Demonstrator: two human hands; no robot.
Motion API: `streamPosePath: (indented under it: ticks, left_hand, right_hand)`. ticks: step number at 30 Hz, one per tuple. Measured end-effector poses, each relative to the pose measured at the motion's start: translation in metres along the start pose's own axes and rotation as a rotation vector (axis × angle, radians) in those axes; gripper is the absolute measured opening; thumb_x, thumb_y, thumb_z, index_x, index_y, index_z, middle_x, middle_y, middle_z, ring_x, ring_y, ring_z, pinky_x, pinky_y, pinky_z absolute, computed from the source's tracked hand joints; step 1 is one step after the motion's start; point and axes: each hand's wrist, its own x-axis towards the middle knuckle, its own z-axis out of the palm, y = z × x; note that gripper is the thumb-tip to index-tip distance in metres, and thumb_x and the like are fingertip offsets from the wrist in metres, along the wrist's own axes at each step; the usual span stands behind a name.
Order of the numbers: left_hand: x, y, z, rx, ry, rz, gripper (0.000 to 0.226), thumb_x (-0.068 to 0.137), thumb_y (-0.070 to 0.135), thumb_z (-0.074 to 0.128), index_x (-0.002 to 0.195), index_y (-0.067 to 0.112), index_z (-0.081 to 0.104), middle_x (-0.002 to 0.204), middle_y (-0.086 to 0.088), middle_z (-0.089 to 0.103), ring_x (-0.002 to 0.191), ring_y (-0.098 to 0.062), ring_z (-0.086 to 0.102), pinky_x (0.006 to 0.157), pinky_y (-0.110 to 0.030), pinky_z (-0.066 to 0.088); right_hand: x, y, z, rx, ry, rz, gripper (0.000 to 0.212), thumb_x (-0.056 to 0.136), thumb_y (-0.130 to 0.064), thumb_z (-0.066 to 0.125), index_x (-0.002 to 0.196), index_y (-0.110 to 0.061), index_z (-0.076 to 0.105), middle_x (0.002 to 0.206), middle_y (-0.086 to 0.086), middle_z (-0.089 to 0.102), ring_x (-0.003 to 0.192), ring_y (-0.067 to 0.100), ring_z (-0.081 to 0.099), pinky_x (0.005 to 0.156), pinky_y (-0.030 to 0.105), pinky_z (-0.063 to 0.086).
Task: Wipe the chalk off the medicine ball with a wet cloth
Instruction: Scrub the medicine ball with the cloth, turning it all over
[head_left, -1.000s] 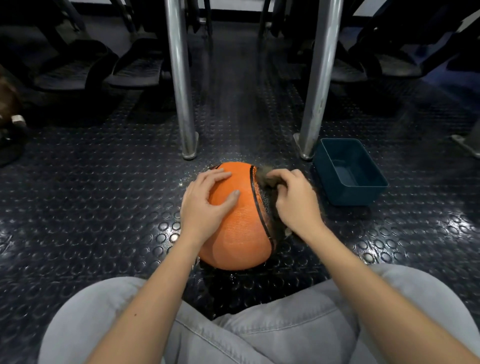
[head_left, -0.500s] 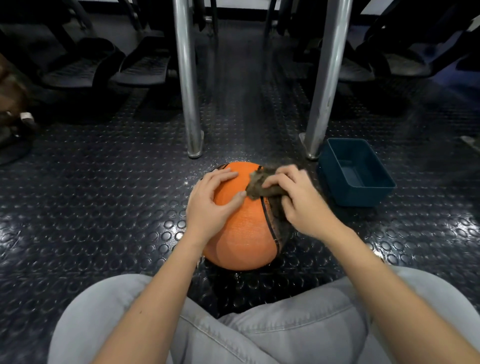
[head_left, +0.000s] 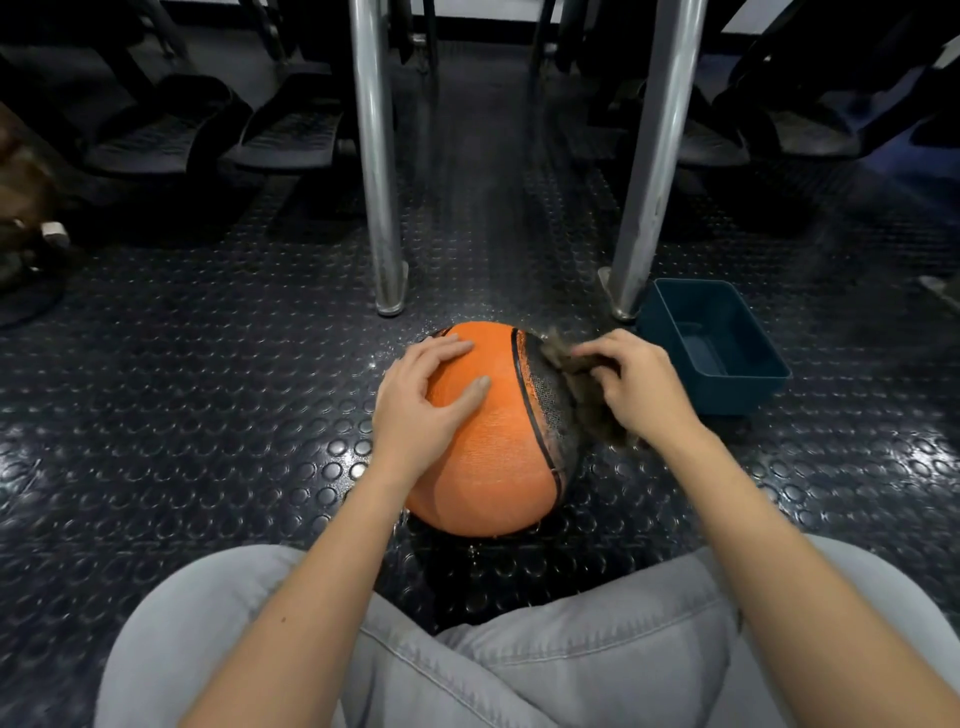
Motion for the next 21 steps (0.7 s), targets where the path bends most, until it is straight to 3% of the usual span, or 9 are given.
streamPosePath:
  ticks: [2, 5, 8, 10, 13, 15, 17, 19, 21]
  left_hand:
    - [0.001, 0.000, 0.001, 0.012, -0.006, -0.003, 0.037, 0.070, 0.065, 0.057, 0.106, 0.056, 0.053, 0.120, 0.035, 0.047, 0.120, -0.003, 0.045, 0.105, -0.048, 0.036]
    - [0.002, -0.002, -0.001, 0.006, 0.011, 0.017, 0.036, 0.071, 0.064, 0.057, 0.106, 0.054, 0.053, 0.119, 0.035, 0.047, 0.118, -0.001, 0.046, 0.105, -0.046, 0.038]
    - [0.003, -0.003, 0.000, -0.014, 0.021, 0.041, 0.036, 0.071, 0.059, 0.058, 0.105, 0.049, 0.056, 0.117, 0.032, 0.049, 0.117, -0.001, 0.048, 0.105, -0.044, 0.038]
    - [0.004, -0.002, 0.001, -0.015, 0.018, 0.016, 0.036, 0.071, 0.061, 0.058, 0.105, 0.052, 0.055, 0.118, 0.032, 0.049, 0.119, -0.004, 0.048, 0.105, -0.045, 0.037]
    - [0.003, 0.000, 0.003, -0.004, 0.015, -0.002, 0.035, 0.071, 0.063, 0.057, 0.105, 0.056, 0.053, 0.119, 0.034, 0.048, 0.119, -0.002, 0.046, 0.105, -0.046, 0.037]
    - [0.002, -0.002, 0.002, -0.003, 0.025, -0.011, 0.034, 0.071, 0.064, 0.056, 0.104, 0.056, 0.053, 0.118, 0.035, 0.047, 0.118, -0.002, 0.046, 0.105, -0.045, 0.037]
    - [0.000, -0.004, 0.000, -0.007, 0.043, -0.016, 0.035, 0.070, 0.064, 0.056, 0.104, 0.054, 0.054, 0.117, 0.035, 0.048, 0.117, -0.001, 0.047, 0.104, -0.044, 0.038]
    - [0.000, -0.004, -0.002, -0.011, 0.042, -0.017, 0.035, 0.071, 0.063, 0.057, 0.104, 0.053, 0.055, 0.117, 0.034, 0.048, 0.117, -0.001, 0.047, 0.104, -0.044, 0.038]
    - [0.001, -0.004, -0.002, -0.027, 0.038, -0.016, 0.034, 0.071, 0.062, 0.058, 0.104, 0.054, 0.055, 0.118, 0.033, 0.049, 0.118, -0.002, 0.047, 0.104, -0.045, 0.038]
  right_hand:
    - [0.002, 0.007, -0.006, -0.037, 0.052, 0.085, 0.034, 0.086, 0.004, 0.055, 0.106, -0.019, 0.069, 0.108, 0.000, 0.062, 0.106, 0.022, 0.056, 0.093, 0.039, 0.045]
    - [-0.004, -0.024, -0.008, 0.180, 0.199, -0.172, 0.035, 0.085, 0.007, 0.051, 0.106, -0.014, 0.069, 0.107, 0.003, 0.059, 0.102, 0.016, 0.054, 0.093, 0.025, 0.044]
    - [-0.018, -0.036, 0.008, 0.135, 0.055, -0.401, 0.043, 0.084, 0.001, 0.039, 0.104, -0.020, 0.072, 0.112, 0.004, 0.057, 0.097, 0.017, 0.044, 0.092, 0.014, 0.032]
    - [-0.013, -0.018, 0.012, 0.097, 0.022, -0.312, 0.048, 0.084, 0.007, 0.040, 0.105, -0.022, 0.072, 0.111, 0.002, 0.057, 0.094, 0.019, 0.043, 0.089, 0.016, 0.033]
    - [-0.006, 0.006, 0.007, -0.083, 0.051, 0.075, 0.049, 0.088, 0.010, 0.041, 0.112, -0.024, 0.068, 0.111, 0.002, 0.055, 0.101, 0.027, 0.046, 0.083, 0.035, 0.042]
    - [-0.005, 0.001, 0.003, -0.078, 0.179, 0.168, 0.049, 0.087, 0.010, 0.042, 0.114, -0.022, 0.067, 0.111, 0.005, 0.053, 0.103, 0.029, 0.047, 0.080, 0.035, 0.042]
    - [-0.007, -0.020, 0.003, 0.046, 0.338, -0.059, 0.047, 0.083, 0.012, 0.043, 0.113, -0.016, 0.068, 0.110, 0.009, 0.054, 0.100, 0.026, 0.047, 0.082, 0.029, 0.039]
    - [-0.013, -0.031, 0.010, 0.059, 0.303, -0.336, 0.045, 0.081, 0.010, 0.041, 0.109, -0.013, 0.070, 0.110, 0.011, 0.056, 0.096, 0.024, 0.047, 0.083, 0.029, 0.039]
    - [-0.010, -0.022, 0.017, 0.053, 0.118, -0.248, 0.045, 0.085, 0.009, 0.041, 0.111, -0.016, 0.069, 0.113, 0.008, 0.057, 0.098, 0.025, 0.047, 0.085, 0.037, 0.043]
